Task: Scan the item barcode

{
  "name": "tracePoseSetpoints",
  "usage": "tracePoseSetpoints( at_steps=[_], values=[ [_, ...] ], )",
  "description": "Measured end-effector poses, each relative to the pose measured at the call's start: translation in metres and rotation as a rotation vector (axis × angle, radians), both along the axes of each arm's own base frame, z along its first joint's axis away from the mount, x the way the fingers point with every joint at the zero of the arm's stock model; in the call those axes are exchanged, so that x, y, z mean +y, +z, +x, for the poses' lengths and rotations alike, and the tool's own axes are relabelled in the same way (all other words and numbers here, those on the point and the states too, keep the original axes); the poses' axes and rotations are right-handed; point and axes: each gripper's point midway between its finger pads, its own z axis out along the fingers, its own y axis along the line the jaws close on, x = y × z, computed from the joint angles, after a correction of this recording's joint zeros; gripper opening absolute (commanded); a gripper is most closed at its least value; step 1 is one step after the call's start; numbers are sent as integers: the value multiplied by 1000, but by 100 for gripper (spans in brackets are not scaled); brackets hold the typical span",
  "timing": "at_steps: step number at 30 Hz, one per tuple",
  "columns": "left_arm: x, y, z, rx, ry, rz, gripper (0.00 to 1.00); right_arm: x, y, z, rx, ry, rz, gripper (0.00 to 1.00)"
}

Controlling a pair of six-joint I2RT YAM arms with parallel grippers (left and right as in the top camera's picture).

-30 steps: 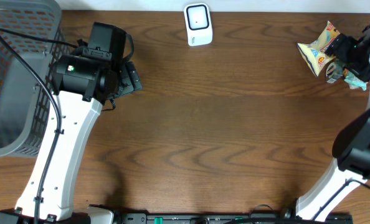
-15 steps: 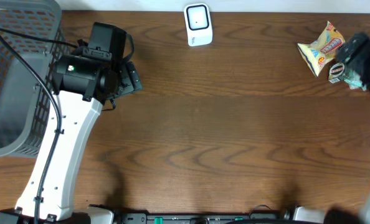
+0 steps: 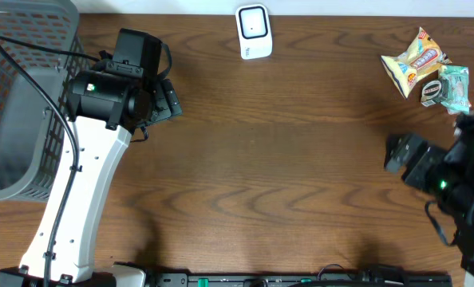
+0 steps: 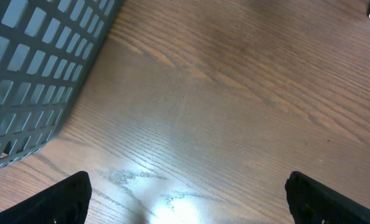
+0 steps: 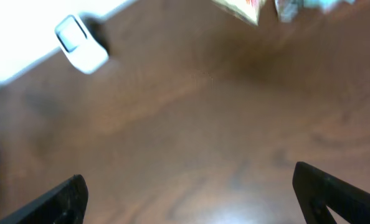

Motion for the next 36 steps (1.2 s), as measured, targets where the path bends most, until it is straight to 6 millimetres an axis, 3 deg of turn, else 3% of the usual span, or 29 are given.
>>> tracePoseSetpoints(
  at_steps=[6, 12, 27, 36],
  values=[
    [0, 0, 0, 0, 0, 0, 98, 5, -21, -30, 123, 3, 19, 99],
    [0, 0, 0, 0, 0, 0, 98, 6, -27, -40, 171, 4, 26, 99],
    [0, 0, 0, 0, 0, 0, 98, 6, -29, -37, 166, 11, 20, 99],
    [0, 0, 0, 0, 0, 0, 98, 40, -31, -7, -135, 305, -111, 99]
  ],
)
